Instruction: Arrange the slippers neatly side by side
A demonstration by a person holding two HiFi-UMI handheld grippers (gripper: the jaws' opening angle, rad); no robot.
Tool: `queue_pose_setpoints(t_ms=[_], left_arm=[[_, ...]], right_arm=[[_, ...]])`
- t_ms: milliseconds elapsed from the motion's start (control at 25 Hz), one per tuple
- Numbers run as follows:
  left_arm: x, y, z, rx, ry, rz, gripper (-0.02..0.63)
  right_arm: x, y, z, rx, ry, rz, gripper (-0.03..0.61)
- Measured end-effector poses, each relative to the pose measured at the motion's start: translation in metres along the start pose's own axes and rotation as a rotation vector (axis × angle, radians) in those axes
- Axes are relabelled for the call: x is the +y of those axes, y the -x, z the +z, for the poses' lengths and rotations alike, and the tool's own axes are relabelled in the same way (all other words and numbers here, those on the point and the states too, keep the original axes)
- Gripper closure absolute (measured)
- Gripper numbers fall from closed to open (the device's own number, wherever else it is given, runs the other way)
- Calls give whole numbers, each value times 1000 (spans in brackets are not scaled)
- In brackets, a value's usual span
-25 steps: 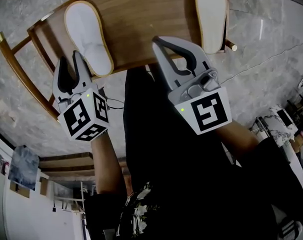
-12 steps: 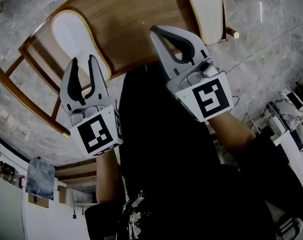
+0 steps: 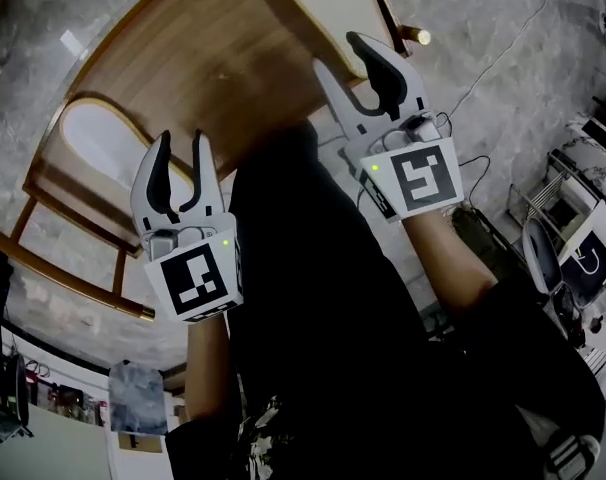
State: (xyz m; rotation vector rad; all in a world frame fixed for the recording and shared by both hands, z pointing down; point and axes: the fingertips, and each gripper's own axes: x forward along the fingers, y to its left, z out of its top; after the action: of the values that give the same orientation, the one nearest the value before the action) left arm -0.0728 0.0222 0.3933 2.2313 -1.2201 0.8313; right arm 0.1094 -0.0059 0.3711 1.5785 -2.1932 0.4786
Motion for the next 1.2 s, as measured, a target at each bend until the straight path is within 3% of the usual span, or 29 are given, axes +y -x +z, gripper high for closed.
queue_pose_setpoints(t_ms=[400,960,1200], left_arm=[[-35,-21,7,41,-44,-149,486],[-61,-55,13,94,-29,-238,486],[-65,-59,10,103,-16,-240,488]], right_arm=[[-71,31,-47,121,-64,-226,431],[-94,34,-71,186,-166,-234,437],[-99,28,-84,195,-260,-228,443]])
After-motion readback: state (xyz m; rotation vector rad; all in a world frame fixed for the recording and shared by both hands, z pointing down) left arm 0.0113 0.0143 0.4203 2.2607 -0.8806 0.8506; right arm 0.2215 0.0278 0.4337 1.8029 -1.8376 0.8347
